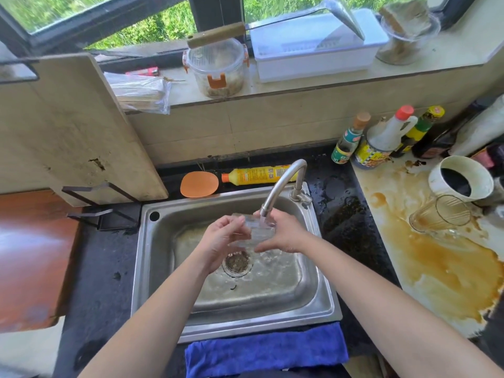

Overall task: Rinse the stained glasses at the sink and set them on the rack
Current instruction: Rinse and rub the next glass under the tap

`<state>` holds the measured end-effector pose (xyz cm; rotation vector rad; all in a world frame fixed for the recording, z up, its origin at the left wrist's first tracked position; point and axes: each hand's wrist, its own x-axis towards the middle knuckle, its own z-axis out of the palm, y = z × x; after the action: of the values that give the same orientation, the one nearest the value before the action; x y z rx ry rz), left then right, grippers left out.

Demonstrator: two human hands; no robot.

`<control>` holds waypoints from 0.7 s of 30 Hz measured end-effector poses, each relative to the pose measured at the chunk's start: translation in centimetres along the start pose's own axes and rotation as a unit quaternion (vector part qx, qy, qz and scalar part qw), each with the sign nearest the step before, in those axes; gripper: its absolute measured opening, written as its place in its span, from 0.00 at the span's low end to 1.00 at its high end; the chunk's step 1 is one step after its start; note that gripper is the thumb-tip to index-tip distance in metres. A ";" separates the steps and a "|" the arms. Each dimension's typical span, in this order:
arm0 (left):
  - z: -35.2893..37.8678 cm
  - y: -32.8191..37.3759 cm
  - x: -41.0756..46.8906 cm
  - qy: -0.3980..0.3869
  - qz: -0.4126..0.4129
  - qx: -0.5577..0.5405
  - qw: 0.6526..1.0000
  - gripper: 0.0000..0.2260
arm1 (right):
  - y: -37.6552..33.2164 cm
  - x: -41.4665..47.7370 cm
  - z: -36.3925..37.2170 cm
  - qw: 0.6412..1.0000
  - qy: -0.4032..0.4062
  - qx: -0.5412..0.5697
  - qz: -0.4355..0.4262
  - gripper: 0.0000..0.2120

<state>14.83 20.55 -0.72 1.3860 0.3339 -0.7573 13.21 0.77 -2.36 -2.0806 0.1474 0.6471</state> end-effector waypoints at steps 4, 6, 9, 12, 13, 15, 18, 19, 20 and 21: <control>0.6 0.1 0.4 0.042 0.003 0.019 0.999 0.09 | -0.6 -0.4 0.7 0.996 0.062 -0.045 -0.044 0.41; 0.8 0.2 0.3 0.035 0.036 -0.009 0.999 0.05 | -0.5 -0.7 1.0 0.998 0.066 0.009 -0.013 0.52; 0.7 0.2 -0.1 0.003 0.073 -0.023 0.997 0.04 | -0.1 -1.5 0.7 0.972 -0.015 0.217 0.093 0.67; 0.1 0.3 -0.2 -0.051 0.061 0.004 0.997 0.06 | -0.2 -1.7 0.7 0.888 -0.059 0.437 0.126 0.48; 0.0 0.4 -0.2 -0.062 0.050 0.017 0.997 0.07 | -0.6 -1.7 0.6 0.881 -0.049 0.453 0.126 0.36; -0.3 0.8 -0.2 -0.054 0.023 0.029 0.998 0.06 | -1.1 -1.4 0.6 0.894 -0.016 0.433 0.113 0.23; -0.2 1.3 0.3 0.016 -0.026 0.023 0.999 0.15 | -1.3 -1.1 0.2 0.944 0.012 0.327 0.045 0.28; -0.2 1.4 0.6 0.044 -0.037 0.027 0.998 0.18 | -1.2 -1.0 0.2 0.958 0.017 0.284 0.026 0.30; -0.2 1.4 0.8 0.063 -0.036 0.027 0.997 0.18 | -1.0 -0.9 0.3 0.966 0.023 0.259 0.015 0.31; -0.2 1.3 0.9 0.069 -0.026 0.017 0.997 0.15 | -1.0 -0.8 0.5 0.967 0.030 0.251 0.014 0.31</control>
<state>16.34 20.48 -0.31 1.4710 0.4688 -0.7134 12.69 1.66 -1.48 -1.6092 0.3402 0.5013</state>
